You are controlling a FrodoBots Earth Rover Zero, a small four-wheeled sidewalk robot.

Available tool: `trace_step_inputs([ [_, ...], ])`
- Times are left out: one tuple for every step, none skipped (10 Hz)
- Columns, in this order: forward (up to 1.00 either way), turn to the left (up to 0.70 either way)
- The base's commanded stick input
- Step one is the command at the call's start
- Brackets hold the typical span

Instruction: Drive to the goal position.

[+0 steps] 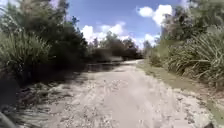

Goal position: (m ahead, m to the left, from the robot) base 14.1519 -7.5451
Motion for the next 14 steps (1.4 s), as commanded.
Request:
trace_step_inputs([
  [0.85,0.00],
  [0.85,0.00],
  [0.85,0.00],
  [0.85,0.00],
  [0.85,0.00],
  [0.85,0.00],
  [0.85,0.00],
  [0.85,0.00],
  [0.85,0.00],
  [0.85,0.00],
  [0.85,0.00],
  [0.85,0.00],
  [0.85,0.00],
  [0.85,0.00],
])
